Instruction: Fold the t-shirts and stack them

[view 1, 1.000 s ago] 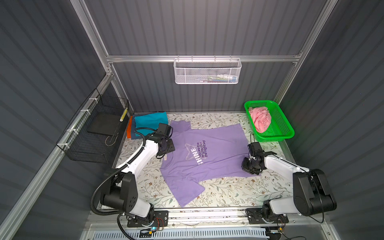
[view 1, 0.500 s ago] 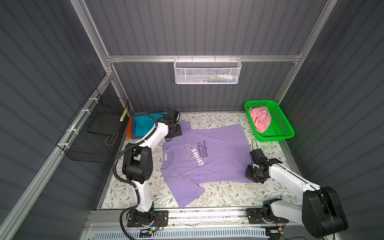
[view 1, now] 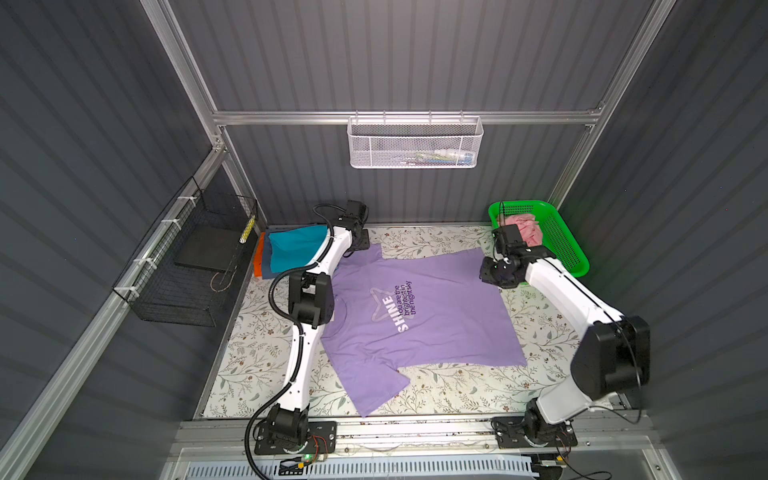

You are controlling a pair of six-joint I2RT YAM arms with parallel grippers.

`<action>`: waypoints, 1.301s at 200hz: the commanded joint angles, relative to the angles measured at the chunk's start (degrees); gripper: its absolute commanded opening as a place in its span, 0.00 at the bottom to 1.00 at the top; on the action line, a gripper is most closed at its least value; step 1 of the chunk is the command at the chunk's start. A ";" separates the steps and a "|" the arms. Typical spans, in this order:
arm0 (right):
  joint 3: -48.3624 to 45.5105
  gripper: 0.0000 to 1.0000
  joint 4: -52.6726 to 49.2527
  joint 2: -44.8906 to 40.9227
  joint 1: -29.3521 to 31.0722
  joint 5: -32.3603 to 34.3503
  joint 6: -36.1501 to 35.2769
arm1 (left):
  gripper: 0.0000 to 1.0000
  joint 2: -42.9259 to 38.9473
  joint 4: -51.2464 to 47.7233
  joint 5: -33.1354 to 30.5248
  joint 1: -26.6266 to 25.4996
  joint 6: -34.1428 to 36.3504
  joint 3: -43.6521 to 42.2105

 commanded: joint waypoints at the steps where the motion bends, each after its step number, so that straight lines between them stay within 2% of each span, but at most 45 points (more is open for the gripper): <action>1: 7.37 0.40 1.03 7.98 -0.59 2.49 -6.37 | 0.59 0.18 -1.59 -0.53 0.82 2.71 0.02; 31: 21.26 0.54 -0.31 20.77 -2.67 2.73 -10.59 | 0.70 -0.76 0.62 -1.55 1.68 3.17 -5.56; 83: 38.44 0.58 -3.95 35.08 -5.77 2.38 -14.45 | 0.70 -0.63 1.34 -3.43 3.02 2.53 -8.41; 102: 43.09 0.62 -6.17 39.12 -6.27 2.34 -15.41 | 0.72 -0.99 1.43 -4.81 3.37 2.47 -9.16; 154: 47.34 0.68 -7.23 43.88 -6.36 0.58 -16.66 | 0.82 -3.49 2.18 -6.94 4.82 1.98 -12.66; 203: 53.86 0.70 -10.61 47.68 -6.53 -2.10 -16.52 | 0.82 -3.44 2.30 -4.16 5.40 1.68 -13.79; 232: 59.25 0.79 -15.18 51.42 -7.19 -7.28 -16.82 | 0.82 -4.20 3.50 -1.70 5.40 0.84 -16.42; 260: 63.74 0.85 -20.24 55.07 -8.20 -10.77 -15.93 | 0.87 -4.88 3.96 -1.08 5.40 0.85 -18.47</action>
